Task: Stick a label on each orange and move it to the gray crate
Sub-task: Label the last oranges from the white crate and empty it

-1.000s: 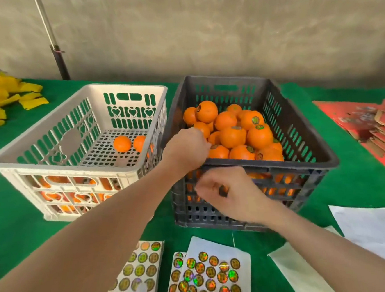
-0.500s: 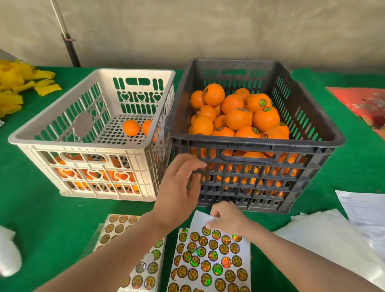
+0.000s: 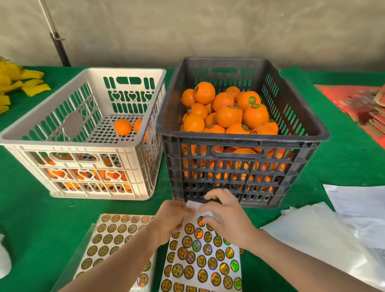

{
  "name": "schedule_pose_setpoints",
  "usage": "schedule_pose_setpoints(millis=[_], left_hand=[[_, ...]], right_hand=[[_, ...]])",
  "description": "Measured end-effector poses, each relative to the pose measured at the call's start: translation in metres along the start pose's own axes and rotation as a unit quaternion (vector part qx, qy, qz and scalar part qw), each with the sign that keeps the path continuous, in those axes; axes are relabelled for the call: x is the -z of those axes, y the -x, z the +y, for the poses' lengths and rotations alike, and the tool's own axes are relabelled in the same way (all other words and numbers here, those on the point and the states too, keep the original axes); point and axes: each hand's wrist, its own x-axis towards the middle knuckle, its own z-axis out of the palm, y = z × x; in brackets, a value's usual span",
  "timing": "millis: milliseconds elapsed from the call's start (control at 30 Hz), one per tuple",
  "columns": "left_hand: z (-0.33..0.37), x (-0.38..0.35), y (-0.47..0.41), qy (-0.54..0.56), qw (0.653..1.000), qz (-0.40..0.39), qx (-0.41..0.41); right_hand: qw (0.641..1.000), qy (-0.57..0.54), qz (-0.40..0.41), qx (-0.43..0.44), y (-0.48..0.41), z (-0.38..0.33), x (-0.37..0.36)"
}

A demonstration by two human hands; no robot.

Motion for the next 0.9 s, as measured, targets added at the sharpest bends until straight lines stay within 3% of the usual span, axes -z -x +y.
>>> schedule_pose_setpoints(millis=[267,433,500,600,767,833,900], left_hand=[[-0.008,-0.001,-0.009,-0.051,0.999,-0.007,-0.005],[-0.009,0.001,-0.008,-0.243,0.962,-0.011,-0.124],[0.0,0.011,0.0,-0.298,0.932,0.037,-0.202],[0.028,0.047,0.025,-0.239,0.9,0.11,-0.349],[0.087,0.141,0.05,-0.106,0.879,0.216,-0.411],[0.104,0.179,0.047,-0.075,0.871,0.247,-0.418],[0.118,0.214,0.037,-0.066,0.869,0.274,-0.406]], right_hand=[[0.998,-0.029,0.022,0.043,0.007,-0.004,0.004],[0.994,-0.087,0.058,0.032,-0.006,-0.026,0.027],[0.989,-0.114,0.076,0.051,-0.023,-0.047,0.04],[0.977,-0.154,0.122,0.086,-0.061,-0.086,0.059],[0.952,-0.15,0.188,0.188,-0.159,-0.134,0.077],[0.971,-0.107,0.137,0.164,-0.205,-0.145,0.073],[0.992,-0.055,0.032,0.113,-0.25,-0.15,0.059]])
